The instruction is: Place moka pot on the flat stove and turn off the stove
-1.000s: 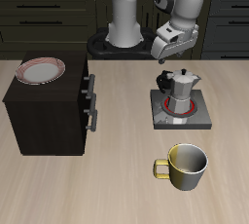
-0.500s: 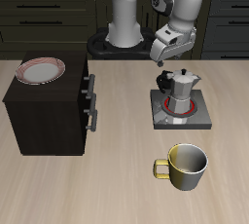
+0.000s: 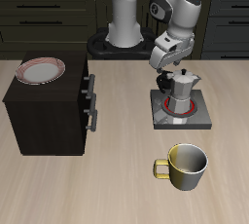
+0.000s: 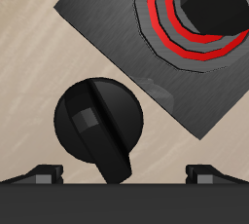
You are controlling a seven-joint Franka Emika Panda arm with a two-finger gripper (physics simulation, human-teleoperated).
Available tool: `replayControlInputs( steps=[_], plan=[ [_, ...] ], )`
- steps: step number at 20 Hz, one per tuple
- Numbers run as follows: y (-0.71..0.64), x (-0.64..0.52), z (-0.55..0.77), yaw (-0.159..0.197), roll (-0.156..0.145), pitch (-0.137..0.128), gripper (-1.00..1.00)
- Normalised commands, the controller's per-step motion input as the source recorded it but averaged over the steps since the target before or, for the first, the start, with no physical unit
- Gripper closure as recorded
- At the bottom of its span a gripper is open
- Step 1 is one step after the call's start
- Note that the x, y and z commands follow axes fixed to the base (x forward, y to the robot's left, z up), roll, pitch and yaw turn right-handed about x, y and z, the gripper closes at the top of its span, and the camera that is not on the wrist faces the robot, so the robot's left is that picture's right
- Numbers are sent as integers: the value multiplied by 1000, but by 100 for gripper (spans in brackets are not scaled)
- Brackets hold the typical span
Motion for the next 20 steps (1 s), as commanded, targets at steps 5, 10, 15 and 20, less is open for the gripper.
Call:
replayControlInputs(
  steps=[5,10,15,20],
  plan=[
    [122,19,-84,20,32,2,-100],
    [149,15,-295,14,28,47,-100],
    [120,-84,-243,-8,24,57,-100],
    [1,-17,-290,-5,35,71,-100]
  ],
)
